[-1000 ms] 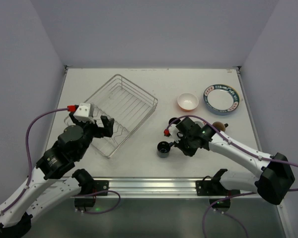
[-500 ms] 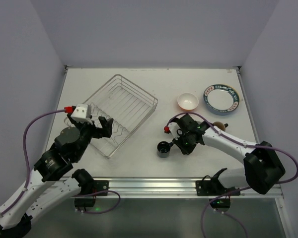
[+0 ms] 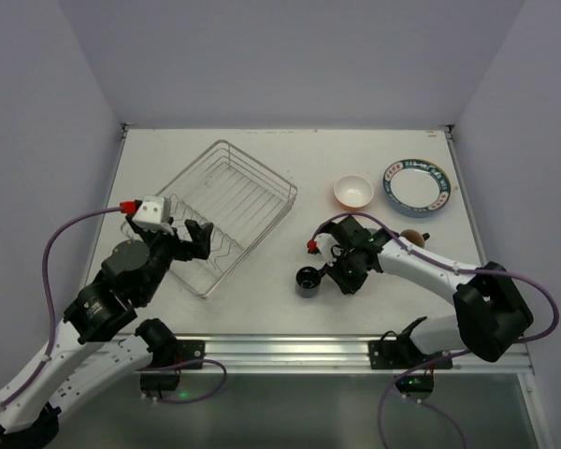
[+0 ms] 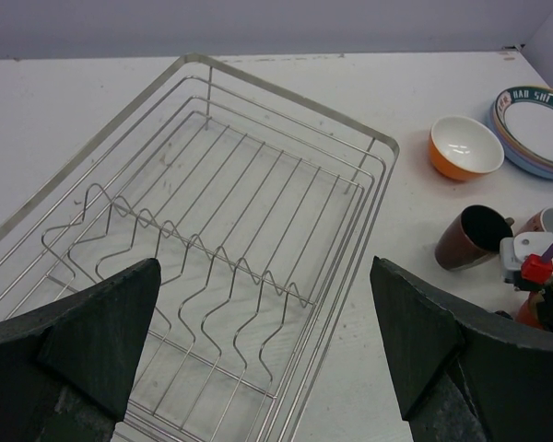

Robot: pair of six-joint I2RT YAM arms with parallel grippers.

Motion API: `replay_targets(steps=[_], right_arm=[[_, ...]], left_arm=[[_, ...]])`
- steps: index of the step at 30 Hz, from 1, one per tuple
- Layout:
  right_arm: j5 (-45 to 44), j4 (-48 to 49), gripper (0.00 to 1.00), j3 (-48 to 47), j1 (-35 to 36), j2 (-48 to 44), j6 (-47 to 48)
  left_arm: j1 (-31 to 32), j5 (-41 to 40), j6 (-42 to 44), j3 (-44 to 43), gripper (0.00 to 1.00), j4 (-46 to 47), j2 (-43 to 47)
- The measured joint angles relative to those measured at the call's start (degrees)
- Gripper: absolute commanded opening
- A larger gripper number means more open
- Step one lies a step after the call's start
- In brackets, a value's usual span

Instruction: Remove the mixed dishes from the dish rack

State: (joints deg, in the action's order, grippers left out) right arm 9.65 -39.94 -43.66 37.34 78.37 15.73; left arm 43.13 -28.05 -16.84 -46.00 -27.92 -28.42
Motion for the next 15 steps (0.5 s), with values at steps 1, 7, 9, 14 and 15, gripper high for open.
replay_targets(steps=[1,7,9,14,15], right_arm=[[0.22,0.02,0.26,0.02,0.00,-0.13,0.02],[0.46,0.35,0.47,0.28,0.00,-1.90,0.31],[0.46,0.52,0.52,0.59,0.00,-2.82,0.42],[0.61,0.57,0.99,1.03,0.00,-5.18,0.39],[0.68,0.57,0.99,1.03,0.00,-5.75,0.55]], left_arm=[[0.00,-0.02,0.00,0.00,1.00,0.02,0.09],[0.00,-0.04,0.02,0.00,1.00,0.00,0.26],[0.00,-0.04,0.04,0.00,1.00,0.02,0.24],[0.00,-0.07,0.07,0.00,1.00,0.02,0.13],[0.00,-0.09,0.07,0.00,1.00,0.02,0.09]])
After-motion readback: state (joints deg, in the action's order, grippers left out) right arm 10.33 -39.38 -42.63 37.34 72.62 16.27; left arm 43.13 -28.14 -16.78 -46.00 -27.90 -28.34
